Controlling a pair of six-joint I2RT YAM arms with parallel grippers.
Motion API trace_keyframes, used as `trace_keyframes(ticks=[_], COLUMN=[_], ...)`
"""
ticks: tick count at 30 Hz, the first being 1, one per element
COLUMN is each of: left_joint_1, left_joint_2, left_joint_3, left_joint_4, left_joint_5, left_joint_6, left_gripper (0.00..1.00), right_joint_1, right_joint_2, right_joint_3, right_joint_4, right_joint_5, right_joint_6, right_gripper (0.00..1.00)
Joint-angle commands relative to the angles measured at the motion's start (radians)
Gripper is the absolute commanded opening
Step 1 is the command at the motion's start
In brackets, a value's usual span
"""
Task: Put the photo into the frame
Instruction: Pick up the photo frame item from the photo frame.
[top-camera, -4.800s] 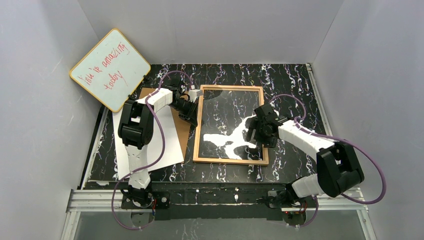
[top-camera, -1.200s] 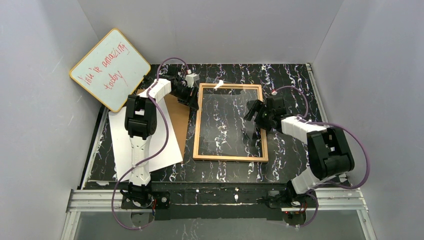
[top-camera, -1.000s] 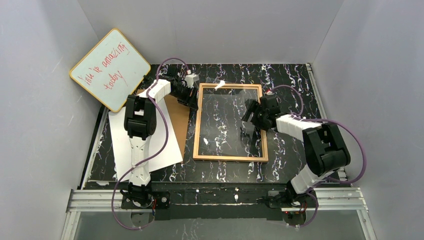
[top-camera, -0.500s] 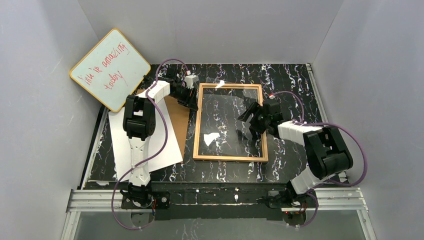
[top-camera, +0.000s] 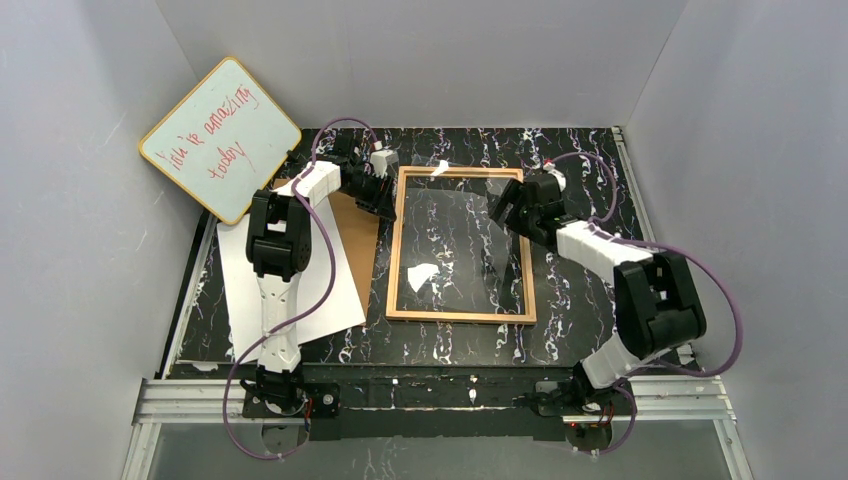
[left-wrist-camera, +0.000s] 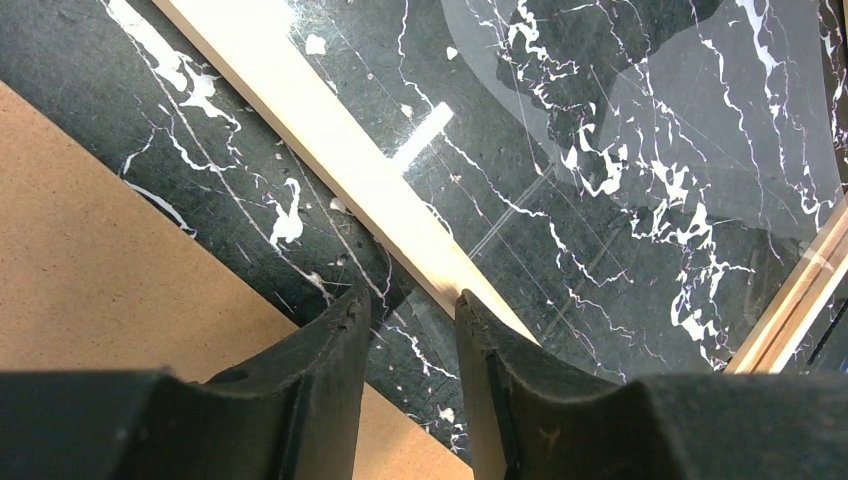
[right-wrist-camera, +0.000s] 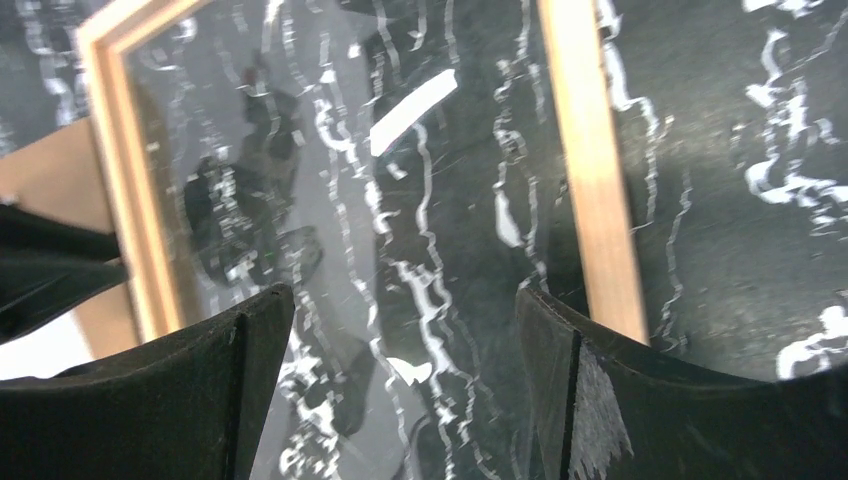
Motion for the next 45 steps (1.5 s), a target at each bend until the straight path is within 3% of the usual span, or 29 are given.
trace_keyframes(ticks=[1,24,45], left_joint_1=[-0.017,-0.016,-0.017], left_joint_2=[0.037,0.040,0.067], left_joint_3=[-0.047,-0.058,-0.077], left_joint_4=[-0.116,-0.118,-0.119], left_joint_5=[-0.125,-0.126,-0.148], left_joint_6=[0.047,0.052,0.078], left_gripper=[0.34,0.30,0.25], right_joint_1=[0.038,0.098,-0.016], right_joint_2=[0.092,0.330,0.073], right_joint_3=[0.080,0.184,-0.113], right_joint_4=[-0.123,-0.020,0.479], right_joint_5=[0.164,0.331,-0.124], right_joint_6=[-0.080,-0.084,0.181], right_gripper=[0.90,0.90,0.89])
